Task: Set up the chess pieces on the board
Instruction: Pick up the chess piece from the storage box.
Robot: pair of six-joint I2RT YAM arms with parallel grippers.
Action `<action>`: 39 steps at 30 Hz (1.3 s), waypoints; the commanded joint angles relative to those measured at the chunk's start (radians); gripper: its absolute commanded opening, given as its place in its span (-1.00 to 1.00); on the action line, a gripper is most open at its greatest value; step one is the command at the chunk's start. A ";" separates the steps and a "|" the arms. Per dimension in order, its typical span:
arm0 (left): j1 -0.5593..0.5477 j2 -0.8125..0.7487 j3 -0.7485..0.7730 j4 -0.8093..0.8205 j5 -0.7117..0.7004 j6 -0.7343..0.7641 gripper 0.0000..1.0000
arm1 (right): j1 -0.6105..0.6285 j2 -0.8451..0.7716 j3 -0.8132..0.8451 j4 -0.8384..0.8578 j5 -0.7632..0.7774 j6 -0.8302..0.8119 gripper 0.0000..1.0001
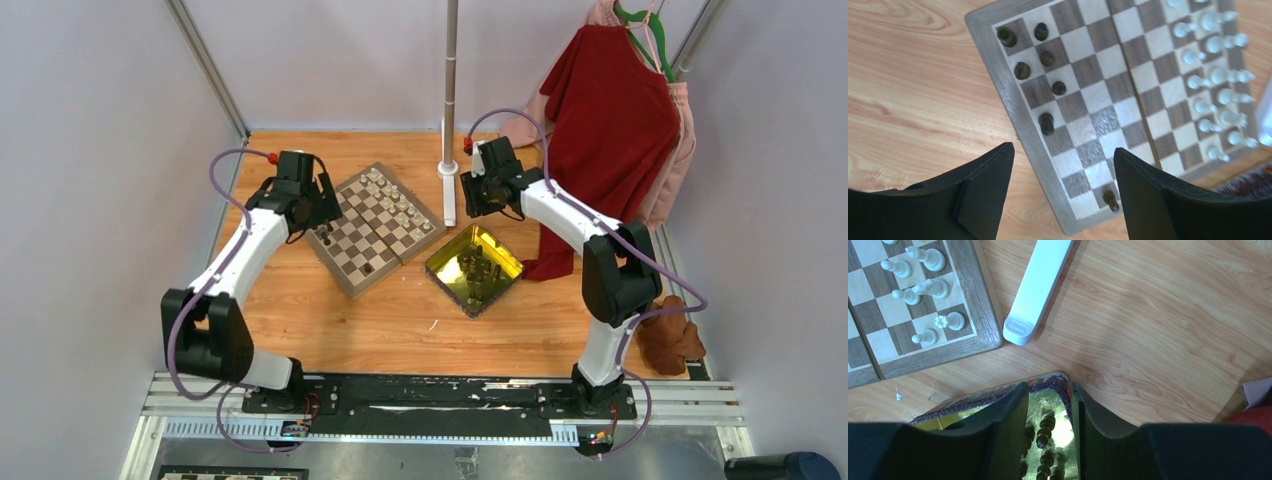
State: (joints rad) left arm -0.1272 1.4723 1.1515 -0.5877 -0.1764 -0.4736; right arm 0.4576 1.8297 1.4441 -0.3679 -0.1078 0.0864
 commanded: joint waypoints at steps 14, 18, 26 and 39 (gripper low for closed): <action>-0.207 -0.256 -0.150 0.095 0.005 0.046 0.58 | 0.077 -0.239 -0.201 -0.066 0.089 0.037 -0.17; -0.224 -0.259 -0.150 0.095 0.002 0.054 0.58 | 0.099 -0.265 -0.237 -0.075 0.101 0.045 -0.17; -0.237 -0.259 -0.154 0.093 0.013 0.061 0.58 | 0.107 -0.260 -0.271 -0.074 0.102 0.062 -0.24; -0.247 -0.265 -0.149 0.088 0.024 0.082 0.57 | 0.107 -0.169 -0.247 -0.064 0.100 0.060 -0.28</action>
State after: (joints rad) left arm -0.3637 1.2274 1.0073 -0.5030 -0.1600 -0.4149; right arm 0.5522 1.6291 1.1858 -0.4194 -0.0246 0.1387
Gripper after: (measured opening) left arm 0.787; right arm 0.361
